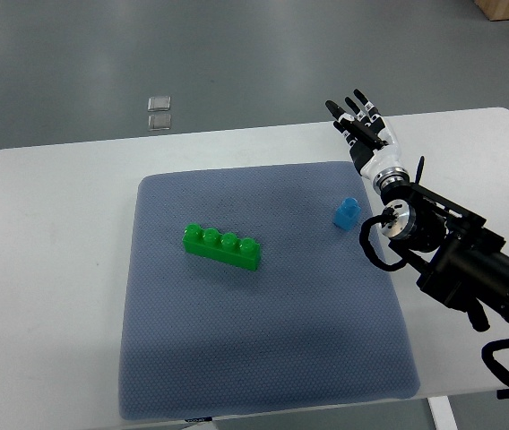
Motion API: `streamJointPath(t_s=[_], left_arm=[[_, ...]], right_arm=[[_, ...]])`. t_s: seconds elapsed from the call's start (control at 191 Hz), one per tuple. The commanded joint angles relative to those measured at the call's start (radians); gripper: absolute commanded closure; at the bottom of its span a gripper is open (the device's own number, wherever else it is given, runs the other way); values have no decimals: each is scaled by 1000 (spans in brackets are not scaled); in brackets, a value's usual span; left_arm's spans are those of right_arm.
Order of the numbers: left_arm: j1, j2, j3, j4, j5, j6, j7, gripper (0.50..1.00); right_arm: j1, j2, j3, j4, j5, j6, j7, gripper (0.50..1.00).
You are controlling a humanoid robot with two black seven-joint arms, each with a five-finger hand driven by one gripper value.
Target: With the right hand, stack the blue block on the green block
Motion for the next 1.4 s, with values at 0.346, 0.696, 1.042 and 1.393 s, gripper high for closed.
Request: streamJointPath(t_s=[0.346, 0.696, 1.042, 1.393], left_arm=[[3, 0, -3, -3, 0, 0, 0, 500], [3, 0, 0, -1, -1, 0, 0, 500], [3, 0, 0, -1, -1, 0, 0, 500], [1, 0, 0, -1, -1, 0, 0, 500]], right_arm=[[0, -2, 0, 0, 0, 0, 0, 589], [3, -8, 0, 0, 0, 0, 0, 589], [29, -11, -3, 0, -15, -9, 0, 587], [68, -91, -34, 35, -233, -11, -12, 589]])
